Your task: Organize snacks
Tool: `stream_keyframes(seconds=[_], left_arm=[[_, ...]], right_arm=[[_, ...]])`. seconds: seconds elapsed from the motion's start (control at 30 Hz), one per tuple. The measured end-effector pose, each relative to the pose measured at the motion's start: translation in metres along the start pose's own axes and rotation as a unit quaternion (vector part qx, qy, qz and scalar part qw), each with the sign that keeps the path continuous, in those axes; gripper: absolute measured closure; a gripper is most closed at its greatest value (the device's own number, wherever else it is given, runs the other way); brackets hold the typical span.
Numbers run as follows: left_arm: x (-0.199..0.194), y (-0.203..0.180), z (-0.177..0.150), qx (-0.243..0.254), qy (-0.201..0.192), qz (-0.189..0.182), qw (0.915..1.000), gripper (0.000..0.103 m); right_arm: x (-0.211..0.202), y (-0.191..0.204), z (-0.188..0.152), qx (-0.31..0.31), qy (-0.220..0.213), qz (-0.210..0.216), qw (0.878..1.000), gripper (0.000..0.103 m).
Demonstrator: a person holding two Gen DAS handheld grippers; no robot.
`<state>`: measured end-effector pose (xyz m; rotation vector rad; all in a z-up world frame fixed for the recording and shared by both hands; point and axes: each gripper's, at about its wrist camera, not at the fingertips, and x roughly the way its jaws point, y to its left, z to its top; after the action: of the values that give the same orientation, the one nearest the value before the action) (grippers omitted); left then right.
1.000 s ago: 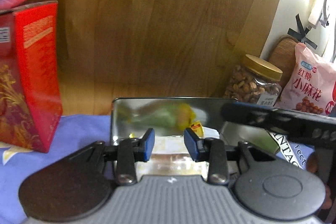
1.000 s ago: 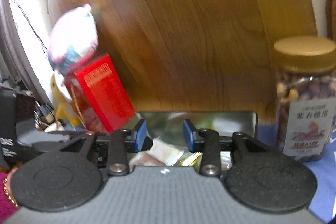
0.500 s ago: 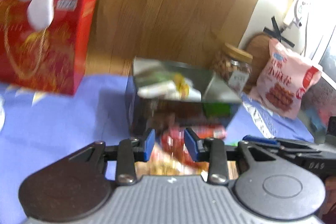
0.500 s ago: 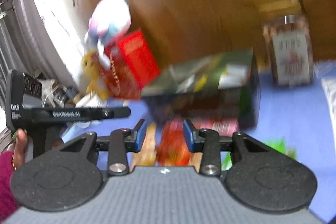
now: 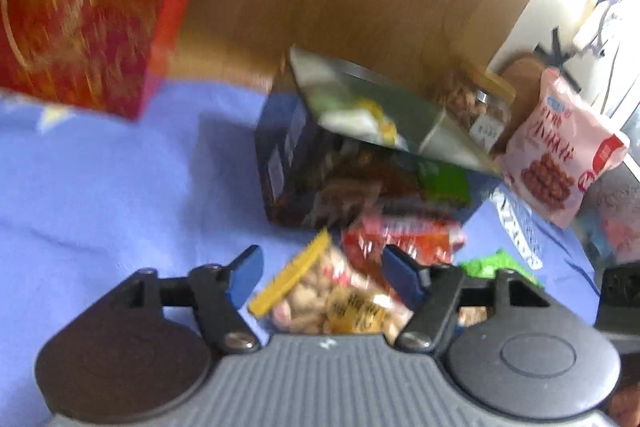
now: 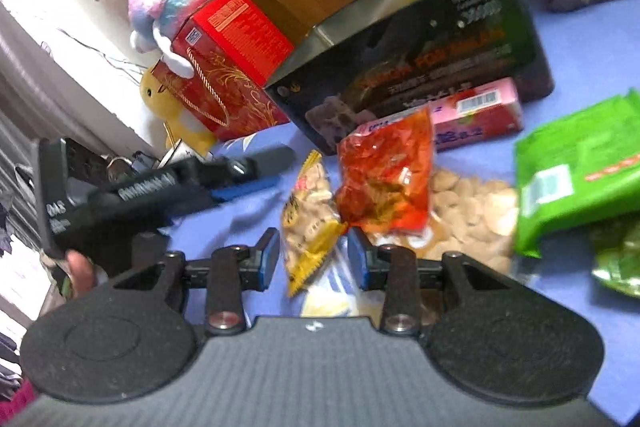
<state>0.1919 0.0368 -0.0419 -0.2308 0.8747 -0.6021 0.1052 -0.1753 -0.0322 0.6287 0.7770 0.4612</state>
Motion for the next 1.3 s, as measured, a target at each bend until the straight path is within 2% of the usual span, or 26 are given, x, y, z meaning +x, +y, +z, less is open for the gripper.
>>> stream_keyframes(seconds=[0.03,0.07,0.1,0.27,0.53,0.67,0.77,0.87,1.0,1.1,1.3], left_arm=[[0.002,0.0,-0.004,0.002,-0.004,0.004,1.0,0.057],[0.0,0.0,-0.007,0.008,-0.006,0.007,0.9999,0.062],[-0.002,0.0,-0.01,0.007,-0.006,0.008,0.9999,0.064],[-0.027,-0.004,-0.038,-0.011,0.016,-0.015,0.9997,0.071],[-0.075,-0.048,-0.111,0.01,0.011,-0.005,0.9999,0.071],[-0.09,-0.063,-0.137,0.002,0.01,-0.013,0.9999,0.071],[-0.098,-0.064,-0.141,-0.004,0.015,-0.015,0.9998,0.071],[-0.107,-0.063,-0.143,-0.009,0.009,-0.013,0.9998,0.068],[-0.111,-0.065,-0.147,-0.004,0.004,-0.007,1.0,0.067],[-0.11,-0.067,-0.147,0.006,0.0,-0.002,1.0,0.061],[-0.108,-0.061,-0.146,0.016,0.007,-0.023,0.9996,0.055]], right_arm=[[0.005,0.002,0.002,0.0,0.0,-0.003,1.0,0.068],[0.007,0.003,0.002,-0.004,0.002,-0.009,1.0,0.077],[0.009,0.003,0.002,-0.004,0.008,-0.014,1.0,0.08],[-0.011,0.002,-0.008,-0.021,0.023,-0.005,1.0,0.085],[-0.067,0.012,-0.06,-0.111,0.067,0.024,0.991,0.083],[-0.092,0.007,-0.081,-0.113,0.048,0.018,0.992,0.071],[-0.113,-0.002,-0.092,-0.076,0.005,0.017,0.997,0.071],[-0.129,-0.008,-0.104,-0.043,-0.026,0.032,0.998,0.071],[-0.132,-0.002,-0.121,-0.049,-0.018,0.035,0.998,0.071],[-0.124,0.0,-0.128,-0.052,-0.003,0.032,0.998,0.07],[-0.115,0.008,-0.133,-0.056,0.006,0.04,0.998,0.072]])
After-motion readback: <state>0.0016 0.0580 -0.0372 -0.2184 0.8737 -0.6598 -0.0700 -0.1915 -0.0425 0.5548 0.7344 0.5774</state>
